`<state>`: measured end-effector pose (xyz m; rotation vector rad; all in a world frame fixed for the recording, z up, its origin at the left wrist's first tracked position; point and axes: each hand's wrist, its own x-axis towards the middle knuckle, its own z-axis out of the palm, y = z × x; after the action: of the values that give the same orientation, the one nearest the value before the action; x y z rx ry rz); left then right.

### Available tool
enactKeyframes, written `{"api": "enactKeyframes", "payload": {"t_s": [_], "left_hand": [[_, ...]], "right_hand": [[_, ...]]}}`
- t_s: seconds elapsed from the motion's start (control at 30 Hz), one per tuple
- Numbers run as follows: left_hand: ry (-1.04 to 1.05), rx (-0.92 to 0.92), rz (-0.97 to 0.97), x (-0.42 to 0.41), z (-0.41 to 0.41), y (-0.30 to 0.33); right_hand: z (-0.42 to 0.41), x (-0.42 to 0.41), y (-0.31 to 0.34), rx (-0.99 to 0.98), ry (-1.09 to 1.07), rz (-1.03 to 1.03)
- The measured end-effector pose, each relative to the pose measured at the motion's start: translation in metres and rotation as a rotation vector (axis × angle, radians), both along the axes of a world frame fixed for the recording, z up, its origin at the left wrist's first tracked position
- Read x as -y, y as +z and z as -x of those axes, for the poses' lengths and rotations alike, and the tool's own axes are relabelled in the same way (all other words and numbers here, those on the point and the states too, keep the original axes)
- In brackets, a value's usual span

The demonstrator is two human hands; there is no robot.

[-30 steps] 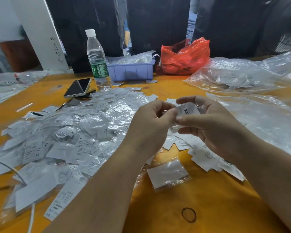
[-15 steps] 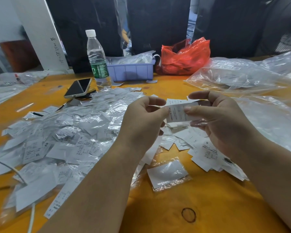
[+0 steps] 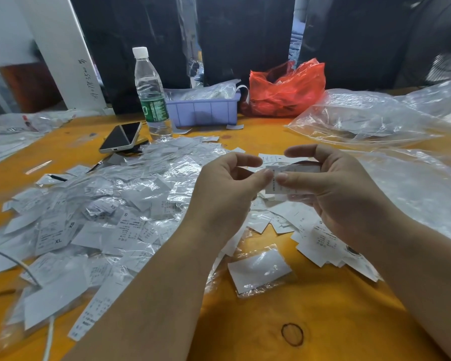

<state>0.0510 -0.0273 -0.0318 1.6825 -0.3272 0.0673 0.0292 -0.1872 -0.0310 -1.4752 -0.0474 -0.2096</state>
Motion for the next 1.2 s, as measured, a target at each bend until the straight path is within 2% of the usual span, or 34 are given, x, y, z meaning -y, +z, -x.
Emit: {"api": "enactKeyframes", "payload": {"t_s": [0.17,0.4,0.6,0.93,1.2], "left_hand": [[-0.095,-0.031,-0.028,-0.0011,0.0008,0.0025],[-0.032,-0.058,-0.034,-0.002,-0.001,0.0029],[-0.094,-0.166,-0.01,-0.0018,-0.0008,0.0057],[-0.025,-0.029,-0.116,0.0006,0.0002,0.002],[-0.032,0.016,-0.154,0.0025,0.0045,0.0015]], "right_hand": [[0.0009,-0.0017,0.0018,-0.044,0.046,0.051],[0.0004,0.0011,0.004,-0.05,0.043,0.048],[-0.0017,0.0036,0.0031,0.021,-0.096,0.019],[-0.0001,-0.0019,0.001,0.011,-0.075,-0.052],[-0.0001,-0.0003,-0.0013,0.052,-0.151,0.013]]}}
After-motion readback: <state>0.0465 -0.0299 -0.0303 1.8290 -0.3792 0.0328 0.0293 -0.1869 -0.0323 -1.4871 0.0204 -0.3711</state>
